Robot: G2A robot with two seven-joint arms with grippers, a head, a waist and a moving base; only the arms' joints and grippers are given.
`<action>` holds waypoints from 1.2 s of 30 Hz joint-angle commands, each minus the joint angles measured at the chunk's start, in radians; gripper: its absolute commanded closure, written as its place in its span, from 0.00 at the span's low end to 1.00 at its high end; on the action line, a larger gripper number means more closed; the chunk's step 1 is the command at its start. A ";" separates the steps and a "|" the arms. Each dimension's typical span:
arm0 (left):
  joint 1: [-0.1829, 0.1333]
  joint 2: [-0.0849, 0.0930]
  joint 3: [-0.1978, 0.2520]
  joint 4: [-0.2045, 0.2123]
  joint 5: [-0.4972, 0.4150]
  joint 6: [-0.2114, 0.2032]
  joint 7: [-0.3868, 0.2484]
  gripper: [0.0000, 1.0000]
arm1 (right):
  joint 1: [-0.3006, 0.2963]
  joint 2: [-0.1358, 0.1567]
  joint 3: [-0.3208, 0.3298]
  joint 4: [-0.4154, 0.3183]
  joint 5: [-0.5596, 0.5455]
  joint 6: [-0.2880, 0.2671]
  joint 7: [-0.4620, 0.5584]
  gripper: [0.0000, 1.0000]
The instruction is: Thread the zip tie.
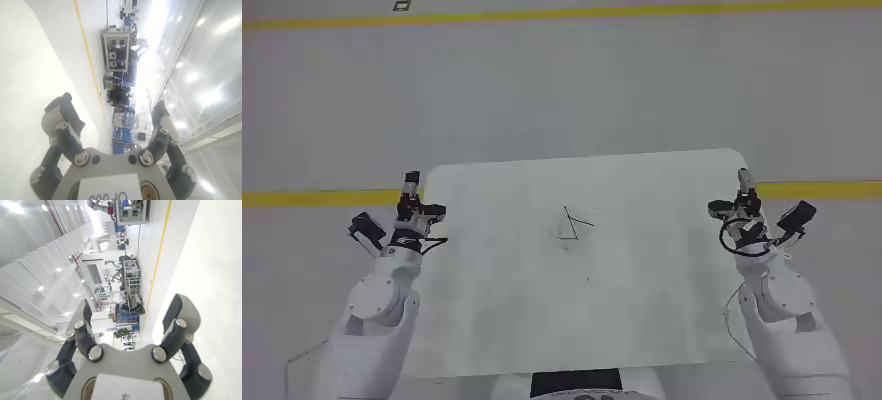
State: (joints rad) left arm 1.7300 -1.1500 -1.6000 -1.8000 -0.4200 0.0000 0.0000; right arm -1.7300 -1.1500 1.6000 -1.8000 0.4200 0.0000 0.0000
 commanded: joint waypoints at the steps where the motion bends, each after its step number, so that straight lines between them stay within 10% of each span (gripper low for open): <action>1: 0.000 0.000 0.000 0.000 0.000 0.000 0.000 0.22 | 0.000 0.000 0.000 0.000 0.000 0.000 0.000 0.00; 2: 0.000 0.000 0.000 0.000 0.000 0.000 0.000 0.00 | 0.000 0.000 0.000 0.000 0.000 0.000 0.000 0.00; 3: 0.000 0.000 0.000 0.000 0.000 0.000 0.000 0.22 | 0.000 0.000 0.000 0.000 0.000 0.000 0.000 0.22; 4: 0.000 0.000 0.000 0.000 0.000 0.000 0.000 0.22 | 0.000 0.000 0.000 0.000 0.000 0.000 0.000 0.22; 5: 0.000 0.000 0.000 0.000 0.000 0.000 0.000 0.00 | 0.000 0.000 0.000 0.000 0.000 0.000 0.000 0.00; 15: 0.000 0.000 0.000 0.000 0.000 0.000 0.000 0.00 | 0.173 0.018 -0.141 -0.046 -0.356 0.021 0.350 0.00; 28: 0.000 0.000 0.000 0.000 0.000 0.000 0.000 0.00 | 0.195 0.021 -0.152 -0.065 -0.416 0.003 0.384 0.00; 36: 0.000 0.000 0.000 0.000 0.000 0.000 0.000 0.00 | 0.440 0.023 -0.296 -0.032 -0.615 0.050 0.653 0.00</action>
State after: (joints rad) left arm 1.7300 -1.1500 -1.6000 -1.8000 -0.4200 0.0000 0.0000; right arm -1.3269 -1.1260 1.3320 -1.8370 -0.1824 0.0396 0.6069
